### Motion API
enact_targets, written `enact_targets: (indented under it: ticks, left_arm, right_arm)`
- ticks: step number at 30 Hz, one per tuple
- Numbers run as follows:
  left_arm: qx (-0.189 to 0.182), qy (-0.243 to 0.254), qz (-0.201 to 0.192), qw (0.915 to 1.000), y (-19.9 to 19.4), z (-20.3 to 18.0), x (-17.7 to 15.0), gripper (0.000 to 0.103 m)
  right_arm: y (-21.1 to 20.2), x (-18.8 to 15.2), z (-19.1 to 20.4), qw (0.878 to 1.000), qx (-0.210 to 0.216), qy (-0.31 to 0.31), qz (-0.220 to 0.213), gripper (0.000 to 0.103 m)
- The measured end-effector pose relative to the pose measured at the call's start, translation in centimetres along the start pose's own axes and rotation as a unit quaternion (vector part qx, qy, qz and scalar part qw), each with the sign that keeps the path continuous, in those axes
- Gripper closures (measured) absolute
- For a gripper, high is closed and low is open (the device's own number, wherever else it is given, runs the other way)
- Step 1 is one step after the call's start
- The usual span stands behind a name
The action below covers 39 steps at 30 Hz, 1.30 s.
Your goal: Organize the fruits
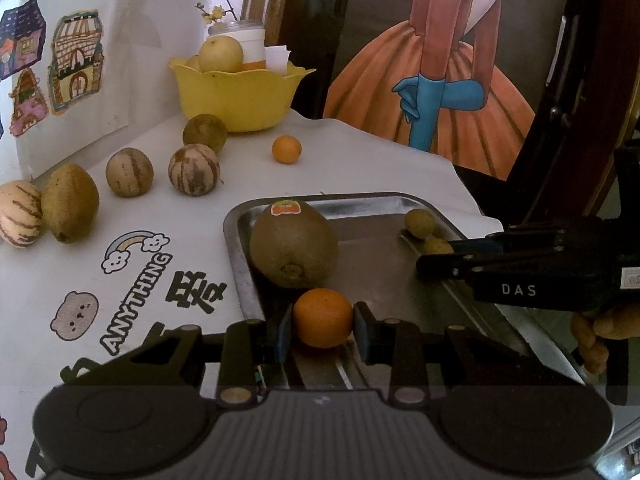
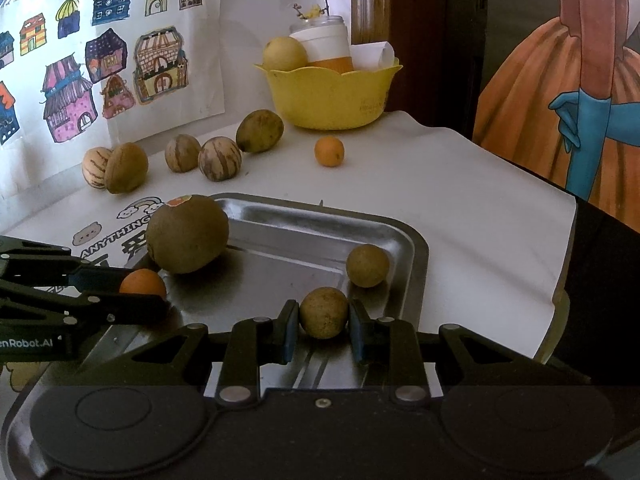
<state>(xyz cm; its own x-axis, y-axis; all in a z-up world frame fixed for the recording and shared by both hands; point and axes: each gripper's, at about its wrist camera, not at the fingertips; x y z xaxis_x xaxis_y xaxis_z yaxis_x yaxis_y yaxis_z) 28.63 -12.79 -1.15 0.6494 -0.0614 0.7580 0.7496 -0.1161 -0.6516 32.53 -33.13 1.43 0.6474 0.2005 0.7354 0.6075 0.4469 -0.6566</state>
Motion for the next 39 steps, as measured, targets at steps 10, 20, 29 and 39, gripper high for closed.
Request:
enact_targets:
  ticks: [10,20,29,39]
  left_arm:
    - [-0.013,-0.013,0.005,0.9998,-0.3,0.2,-0.1,0.057]
    - [-0.014,-0.023,-0.014,0.9996,-3.3,0.3,-0.4,0.036]
    - [0.002,-0.041,-0.021,0.9989,-7.2,1.3,-1.4,0.006]
    - [0.017,-0.054,0.000,0.9984,-11.2,2.0,-3.9,0.001]
  right_arm:
    - [-1.2,-0.5,-0.1,1.000,-0.004,0.004,-0.008,0.071]
    - [-4.7,-1.0,0.7,1.000,-0.012,0.005,-0.021,0.055]
    - [-9.2,-2.2,3.7,0.999,-0.012,-0.018,-0.029,0.025]
    - [-13.3,-4.5,7.6,1.000,0.014,-0.020,-0.008,0.001]
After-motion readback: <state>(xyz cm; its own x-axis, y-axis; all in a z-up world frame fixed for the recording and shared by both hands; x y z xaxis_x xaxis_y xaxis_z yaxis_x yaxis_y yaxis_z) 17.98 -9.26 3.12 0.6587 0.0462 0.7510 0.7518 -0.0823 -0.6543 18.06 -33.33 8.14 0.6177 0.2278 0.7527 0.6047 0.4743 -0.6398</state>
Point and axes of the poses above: each gripper's, at about its wrist camera, not at the fingertips, and y roughly the way its jaws point, z to its left, x to its top, and after that the axes turned 13 degrees about x, right-handed
